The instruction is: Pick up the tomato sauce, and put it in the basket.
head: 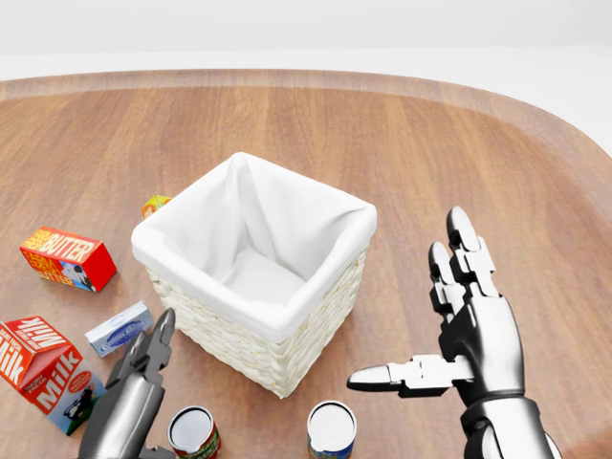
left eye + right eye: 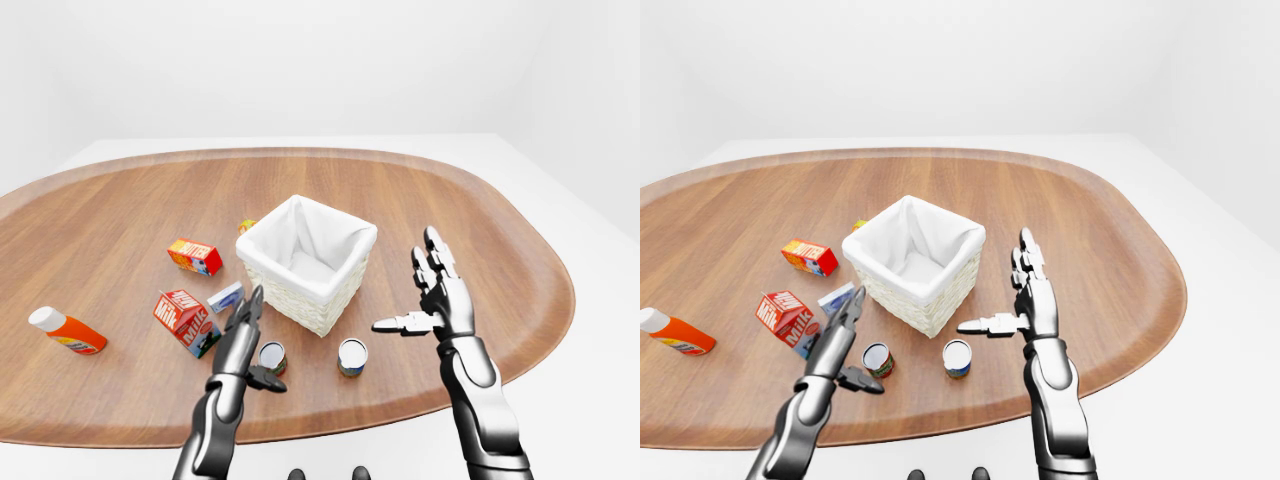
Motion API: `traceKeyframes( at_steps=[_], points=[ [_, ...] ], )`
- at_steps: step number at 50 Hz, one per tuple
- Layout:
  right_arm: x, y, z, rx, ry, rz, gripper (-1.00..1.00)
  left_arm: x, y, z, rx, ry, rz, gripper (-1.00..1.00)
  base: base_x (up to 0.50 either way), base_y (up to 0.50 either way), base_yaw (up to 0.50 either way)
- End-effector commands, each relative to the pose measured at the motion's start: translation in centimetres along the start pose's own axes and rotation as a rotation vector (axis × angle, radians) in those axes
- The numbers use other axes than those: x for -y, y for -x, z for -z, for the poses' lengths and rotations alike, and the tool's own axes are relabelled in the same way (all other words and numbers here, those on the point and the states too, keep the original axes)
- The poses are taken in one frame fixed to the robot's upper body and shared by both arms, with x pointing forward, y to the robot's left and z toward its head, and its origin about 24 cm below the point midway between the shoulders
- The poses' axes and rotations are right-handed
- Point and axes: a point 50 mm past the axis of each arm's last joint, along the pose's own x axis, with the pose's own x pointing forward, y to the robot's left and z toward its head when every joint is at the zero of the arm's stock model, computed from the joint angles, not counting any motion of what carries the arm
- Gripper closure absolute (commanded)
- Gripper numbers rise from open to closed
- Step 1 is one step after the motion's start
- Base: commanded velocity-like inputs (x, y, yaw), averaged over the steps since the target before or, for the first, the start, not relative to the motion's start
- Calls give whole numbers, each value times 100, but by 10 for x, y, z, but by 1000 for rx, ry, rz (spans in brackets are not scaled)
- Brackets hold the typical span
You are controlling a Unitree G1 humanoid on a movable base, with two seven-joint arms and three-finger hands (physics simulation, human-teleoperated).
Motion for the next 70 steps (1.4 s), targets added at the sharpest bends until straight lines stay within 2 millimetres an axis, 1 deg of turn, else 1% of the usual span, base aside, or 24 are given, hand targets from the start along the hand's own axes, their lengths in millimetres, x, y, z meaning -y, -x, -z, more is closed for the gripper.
traceKeyframes(
  at_steps=[1, 3, 6, 19, 23, 31, 35, 39, 55, 70],
  points=[
    [0, 0, 2, -7, 0, 0, -100, 1, -4, 2, -9, -2, 1, -100, 0, 0, 0],
    [0, 0, 2, -7, 0, 0, -100, 1, -4, 2, -8, -2, 1, -100, 0, 0, 0],
    [0, 0, 2, -9, 0, -1, -100, 2, -5, 8, -33, -2, -4, -100, 0, 0, 0],
    [0, 0, 0, 0, 1, 0, -100, 3, -7, 13, -54, -3, -4, -100, 0, 0, 0],
    [1, -1, 2, -9, 0, 1, -100, 3, -8, 14, -55, -3, -5, -100, 0, 0, 0],
    [1, -1, -1, 5, 1, 3, -100, 3, -10, 14, -55, -5, -6, -100, 0, 0, 0],
    [1, -1, 1, -5, 1, 2, -100, 3, -11, 14, -55, -7, -6, -100, 0, 0, 0],
    [1, 0, 2, -9, 1, 2, -100, 1, -12, 10, -43, -6, -5, -100, 0, 0, 0],
    [0, 0, 4, -17, 1, 0, -100, 9, -16, 19, -81, -15, 8, -100, 0, 0, 0],
    [0, 0, 3, -12, 2, 1, -100, 14, -17, 20, -88, -26, 18, -100, 0, 0, 0]
  ],
)
